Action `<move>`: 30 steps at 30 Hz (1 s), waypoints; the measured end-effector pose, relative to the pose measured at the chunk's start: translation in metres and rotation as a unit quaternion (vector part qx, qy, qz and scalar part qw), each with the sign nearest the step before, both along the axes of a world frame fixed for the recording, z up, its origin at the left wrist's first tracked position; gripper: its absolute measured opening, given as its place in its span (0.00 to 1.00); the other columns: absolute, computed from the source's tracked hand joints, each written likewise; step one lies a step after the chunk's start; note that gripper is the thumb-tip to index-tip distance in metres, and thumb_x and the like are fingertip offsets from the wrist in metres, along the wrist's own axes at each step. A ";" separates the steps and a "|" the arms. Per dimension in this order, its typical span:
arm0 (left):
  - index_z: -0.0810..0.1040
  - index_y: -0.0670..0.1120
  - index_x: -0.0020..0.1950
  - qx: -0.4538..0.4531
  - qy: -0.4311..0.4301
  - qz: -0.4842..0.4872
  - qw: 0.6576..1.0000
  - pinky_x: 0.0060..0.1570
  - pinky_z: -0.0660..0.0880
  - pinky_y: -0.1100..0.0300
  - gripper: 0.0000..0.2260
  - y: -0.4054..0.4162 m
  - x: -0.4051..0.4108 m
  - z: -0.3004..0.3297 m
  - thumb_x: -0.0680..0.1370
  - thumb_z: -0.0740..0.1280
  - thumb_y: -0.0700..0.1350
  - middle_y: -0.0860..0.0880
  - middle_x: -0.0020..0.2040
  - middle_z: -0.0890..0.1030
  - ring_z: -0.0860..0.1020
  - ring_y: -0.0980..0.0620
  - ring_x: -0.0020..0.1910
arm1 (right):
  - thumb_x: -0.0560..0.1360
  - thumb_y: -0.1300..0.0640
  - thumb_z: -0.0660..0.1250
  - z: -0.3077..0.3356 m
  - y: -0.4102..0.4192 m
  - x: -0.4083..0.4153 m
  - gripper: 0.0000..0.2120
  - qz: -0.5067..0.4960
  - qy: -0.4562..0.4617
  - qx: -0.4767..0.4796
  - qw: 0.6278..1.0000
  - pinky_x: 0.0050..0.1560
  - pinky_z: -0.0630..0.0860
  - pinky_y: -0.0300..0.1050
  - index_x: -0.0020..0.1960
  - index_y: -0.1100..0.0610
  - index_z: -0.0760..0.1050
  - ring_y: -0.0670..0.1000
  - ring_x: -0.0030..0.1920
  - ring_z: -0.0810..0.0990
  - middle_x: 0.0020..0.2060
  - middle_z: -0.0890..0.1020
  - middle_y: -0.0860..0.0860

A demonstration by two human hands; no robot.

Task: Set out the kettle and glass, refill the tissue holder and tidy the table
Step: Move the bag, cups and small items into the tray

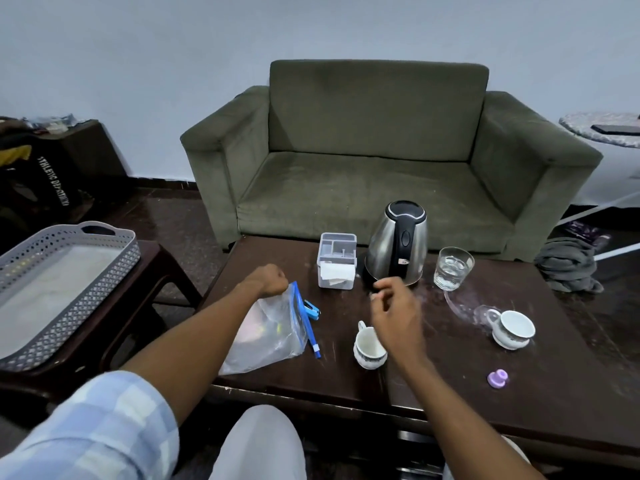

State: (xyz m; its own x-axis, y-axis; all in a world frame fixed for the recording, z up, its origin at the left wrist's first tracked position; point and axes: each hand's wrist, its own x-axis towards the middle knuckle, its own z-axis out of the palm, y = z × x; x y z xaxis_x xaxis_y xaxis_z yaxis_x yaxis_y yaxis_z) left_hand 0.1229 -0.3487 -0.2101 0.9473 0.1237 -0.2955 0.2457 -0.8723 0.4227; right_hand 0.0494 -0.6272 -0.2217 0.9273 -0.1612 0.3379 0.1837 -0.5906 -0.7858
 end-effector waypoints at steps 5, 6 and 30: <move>0.88 0.41 0.54 -0.106 -0.051 -0.012 0.993 0.50 0.78 0.57 0.13 0.015 -0.010 -0.013 0.77 0.67 0.32 0.44 0.47 0.87 0.82 0.47 0.47 | 0.75 0.55 0.72 -0.013 0.043 -0.005 0.14 0.158 0.186 -0.017 0.970 0.56 0.81 0.48 0.60 0.54 0.80 0.47 0.45 0.83 0.47 0.85 0.49; 0.88 0.40 0.53 -0.132 -0.066 -0.019 0.989 0.48 0.77 0.58 0.11 0.017 -0.013 -0.012 0.77 0.68 0.31 0.43 0.47 0.87 0.82 0.49 0.45 | 0.75 0.51 0.74 -0.014 0.050 -0.003 0.20 0.170 0.211 -0.023 0.962 0.61 0.80 0.49 0.65 0.55 0.78 0.48 0.52 0.84 0.54 0.85 0.50; 0.84 0.35 0.56 -0.421 -0.226 0.022 0.878 0.48 0.81 0.64 0.07 0.033 -0.059 0.053 0.79 0.74 0.36 0.40 0.52 0.88 0.84 0.50 0.50 | 0.77 0.61 0.73 0.069 0.030 0.026 0.10 0.266 0.107 0.204 0.936 0.36 0.79 0.43 0.56 0.52 0.78 0.58 0.45 0.87 0.48 0.85 0.59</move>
State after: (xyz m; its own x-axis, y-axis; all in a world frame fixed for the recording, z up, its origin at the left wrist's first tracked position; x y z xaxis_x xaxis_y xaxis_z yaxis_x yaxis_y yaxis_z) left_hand 0.0638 -0.3155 -0.1570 0.9912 0.0804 0.1051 -0.0874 -0.1987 0.9762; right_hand 0.0751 -0.5971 -0.1526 0.9521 0.2682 0.1466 0.1795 -0.1027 -0.9784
